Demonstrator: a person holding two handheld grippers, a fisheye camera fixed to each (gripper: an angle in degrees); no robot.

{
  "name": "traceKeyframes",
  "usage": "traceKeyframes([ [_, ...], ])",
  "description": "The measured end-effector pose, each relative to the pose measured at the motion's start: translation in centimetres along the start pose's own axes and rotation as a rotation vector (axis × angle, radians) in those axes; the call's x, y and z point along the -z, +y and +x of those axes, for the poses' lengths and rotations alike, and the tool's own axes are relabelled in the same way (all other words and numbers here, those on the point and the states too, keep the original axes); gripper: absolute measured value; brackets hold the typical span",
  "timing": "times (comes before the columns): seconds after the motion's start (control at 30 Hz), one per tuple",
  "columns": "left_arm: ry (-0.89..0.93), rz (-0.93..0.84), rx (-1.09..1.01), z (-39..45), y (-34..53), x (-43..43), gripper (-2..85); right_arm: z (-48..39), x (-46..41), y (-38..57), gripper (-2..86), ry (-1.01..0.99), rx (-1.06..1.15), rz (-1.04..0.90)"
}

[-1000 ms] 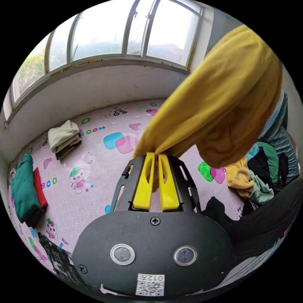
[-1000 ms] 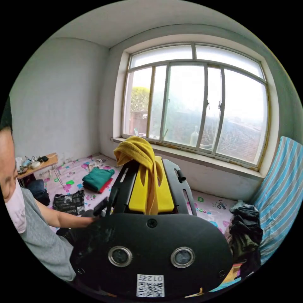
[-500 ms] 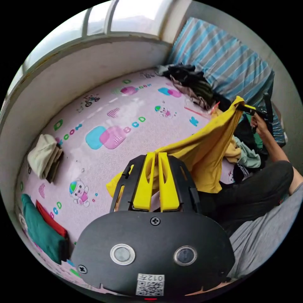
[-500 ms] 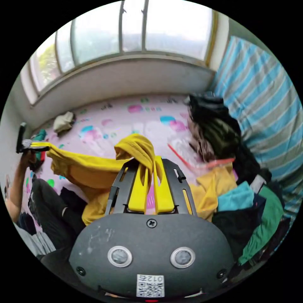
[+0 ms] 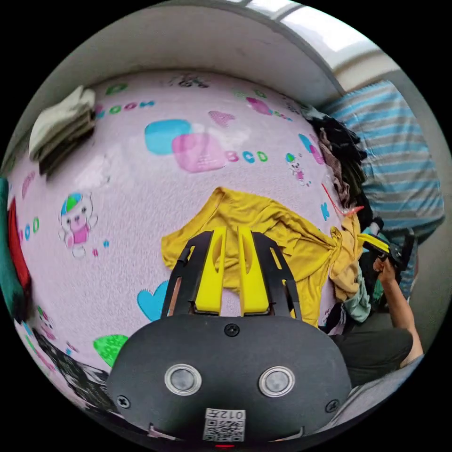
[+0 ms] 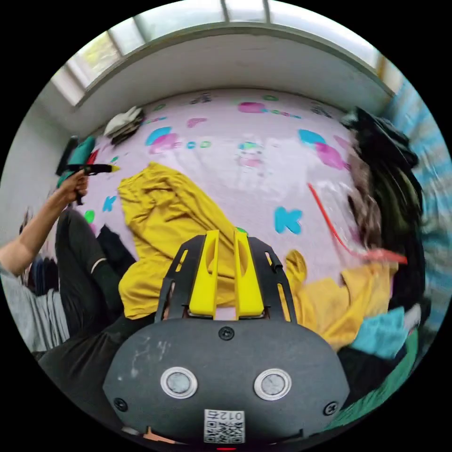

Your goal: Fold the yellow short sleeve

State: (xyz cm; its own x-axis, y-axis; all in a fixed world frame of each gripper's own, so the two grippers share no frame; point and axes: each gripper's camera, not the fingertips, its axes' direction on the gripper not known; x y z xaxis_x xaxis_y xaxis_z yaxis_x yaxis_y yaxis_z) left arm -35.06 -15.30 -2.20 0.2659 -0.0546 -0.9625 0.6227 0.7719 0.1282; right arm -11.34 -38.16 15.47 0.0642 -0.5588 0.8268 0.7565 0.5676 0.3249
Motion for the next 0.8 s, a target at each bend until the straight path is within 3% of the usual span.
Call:
traceKeyframes([
  [0.17,-0.017,0.038,0.084,-2.4,-0.7,-0.7,2.6,-7.9,-4.1,-10.8,7.0,-0.013,0.399,-0.120],
  [0.37,-0.081,0.062,-0.078,-0.7,-4.0,-1.5,2.7,-14.3,-11.9,-16.8,8.4,-0.028,0.538,-0.091],
  [0.47,-0.157,0.026,-0.179,0.9,-5.8,-2.7,2.6,-16.7,-15.5,-17.8,9.1,0.061,0.618,-0.101],
  [0.6,-0.277,-0.045,-0.242,2.4,-7.9,-4.7,1.6,-16.9,-18.2,-19.0,7.8,0.129,0.618,-0.137],
  [0.67,-0.333,-0.066,-0.240,2.7,-8.6,-5.0,0.9,-15.6,-17.9,-20.0,0.7,0.183,0.574,-0.121],
  [0.8,-0.270,-0.054,-0.277,2.9,-9.6,-3.3,0.8,-11.1,-14.5,-22.1,-0.7,0.156,0.467,-0.090],
])
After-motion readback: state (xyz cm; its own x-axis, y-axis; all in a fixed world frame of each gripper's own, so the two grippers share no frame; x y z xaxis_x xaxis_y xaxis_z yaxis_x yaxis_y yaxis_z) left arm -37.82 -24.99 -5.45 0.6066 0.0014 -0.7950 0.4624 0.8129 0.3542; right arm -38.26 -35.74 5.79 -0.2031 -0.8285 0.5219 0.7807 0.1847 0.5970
